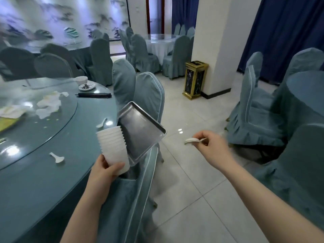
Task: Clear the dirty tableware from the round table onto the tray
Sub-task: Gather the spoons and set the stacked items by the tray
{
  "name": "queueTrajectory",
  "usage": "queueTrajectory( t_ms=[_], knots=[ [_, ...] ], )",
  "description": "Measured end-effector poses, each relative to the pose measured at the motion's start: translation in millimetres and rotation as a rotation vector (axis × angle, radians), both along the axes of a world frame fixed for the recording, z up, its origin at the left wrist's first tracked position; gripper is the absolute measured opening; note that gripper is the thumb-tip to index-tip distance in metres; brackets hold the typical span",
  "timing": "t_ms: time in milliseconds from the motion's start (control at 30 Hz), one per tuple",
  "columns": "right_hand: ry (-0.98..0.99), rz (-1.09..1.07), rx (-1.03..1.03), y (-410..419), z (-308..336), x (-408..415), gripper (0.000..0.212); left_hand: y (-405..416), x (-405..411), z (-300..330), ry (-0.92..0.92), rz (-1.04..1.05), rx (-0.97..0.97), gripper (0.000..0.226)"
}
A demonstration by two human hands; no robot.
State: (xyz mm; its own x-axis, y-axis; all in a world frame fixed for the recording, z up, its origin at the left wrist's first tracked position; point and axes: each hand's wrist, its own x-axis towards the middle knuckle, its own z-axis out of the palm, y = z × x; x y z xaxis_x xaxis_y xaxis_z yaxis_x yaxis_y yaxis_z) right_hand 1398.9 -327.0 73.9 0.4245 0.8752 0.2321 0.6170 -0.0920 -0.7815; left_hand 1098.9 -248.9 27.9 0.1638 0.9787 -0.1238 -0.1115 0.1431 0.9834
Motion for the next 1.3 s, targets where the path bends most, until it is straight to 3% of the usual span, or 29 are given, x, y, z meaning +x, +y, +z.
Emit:
queueTrajectory(
  t_ms=[200,500,633,800,1000,1300],
  knots=[
    [-0.086,0.233,-0.038,105.9,-2.7,62.4,0.018,32.2,50.5,-8.0,-0.019,0.222,-0.052,0.043],
    [-0.265,0.598,-0.089,279.5,-35.2,45.1,0.010,120.8,54.8,-29.3,-0.039,0.492,-0.080,0.042],
    [-0.332,0.718,-0.118,353.4,-43.6,19.1,0.008,162.8,53.5,-31.2,-0.027,0.541,-0.070,0.055],
    [-0.398,0.848,-0.183,421.9,-62.9,-27.5,0.026,184.8,40.5,-31.3,0.024,0.663,-0.100,0.064],
    [-0.554,1.095,-0.286,492.0,-103.7,-94.2,0.012,191.9,17.2,-42.2,0.188,0.911,-0.088,0.069],
    [-0.564,1.272,-0.387,617.6,-169.2,-193.3,0.010,217.4,23.8,-54.9,0.285,1.239,-0.234,0.065]
  ],
)
